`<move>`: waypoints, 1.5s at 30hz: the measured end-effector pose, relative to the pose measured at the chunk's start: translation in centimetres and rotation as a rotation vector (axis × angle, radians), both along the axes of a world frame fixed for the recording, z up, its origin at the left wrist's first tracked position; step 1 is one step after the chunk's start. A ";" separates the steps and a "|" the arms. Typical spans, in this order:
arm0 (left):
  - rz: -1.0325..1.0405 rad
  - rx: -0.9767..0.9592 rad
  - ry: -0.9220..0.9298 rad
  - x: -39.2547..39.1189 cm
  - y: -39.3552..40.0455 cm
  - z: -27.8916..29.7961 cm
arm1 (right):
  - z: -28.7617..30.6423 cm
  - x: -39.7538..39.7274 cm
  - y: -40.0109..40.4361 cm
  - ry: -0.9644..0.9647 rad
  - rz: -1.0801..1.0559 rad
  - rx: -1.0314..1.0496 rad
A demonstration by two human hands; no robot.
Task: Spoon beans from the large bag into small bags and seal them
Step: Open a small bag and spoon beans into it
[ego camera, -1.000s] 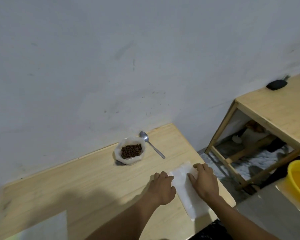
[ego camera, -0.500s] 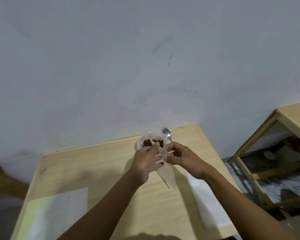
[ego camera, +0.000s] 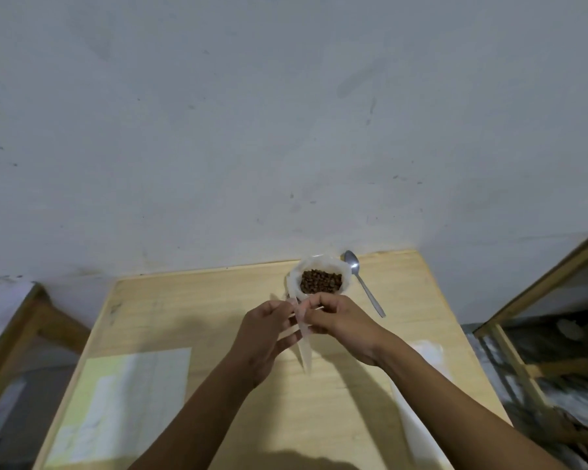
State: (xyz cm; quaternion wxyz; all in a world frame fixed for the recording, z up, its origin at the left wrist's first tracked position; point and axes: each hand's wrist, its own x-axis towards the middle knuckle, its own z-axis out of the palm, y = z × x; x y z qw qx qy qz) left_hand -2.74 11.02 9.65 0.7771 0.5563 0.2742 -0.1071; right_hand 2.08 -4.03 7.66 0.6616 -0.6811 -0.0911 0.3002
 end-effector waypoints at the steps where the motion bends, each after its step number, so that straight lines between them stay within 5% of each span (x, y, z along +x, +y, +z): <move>1: 0.008 0.007 -0.001 -0.1 -0.1 0.0 | -0.1 0.0 0.0 -0.013 0.002 -0.031; 9: -0.118 0.276 -0.025 0.8 0.4 -0.6 | 0.1 0.1 0.4 -0.295 0.037 -0.255; 14: -0.253 0.374 -0.091 1.2 1.7 -0.7 | -0.4 0.1 -0.1 -0.292 -0.114 -0.263; 31: -0.234 0.664 -0.111 2.0 2.1 -0.7 | -1.2 -0.1 3.0 -0.601 -0.163 -0.497; 39: -0.143 0.349 -0.113 2.5 2.0 -0.4 | -1.5 0.7 2.7 -0.715 -0.044 -0.393; 45: -0.255 0.434 -0.138 1.6 1.8 -1.2 | -1.6 0.5 2.7 -0.585 -0.068 -0.387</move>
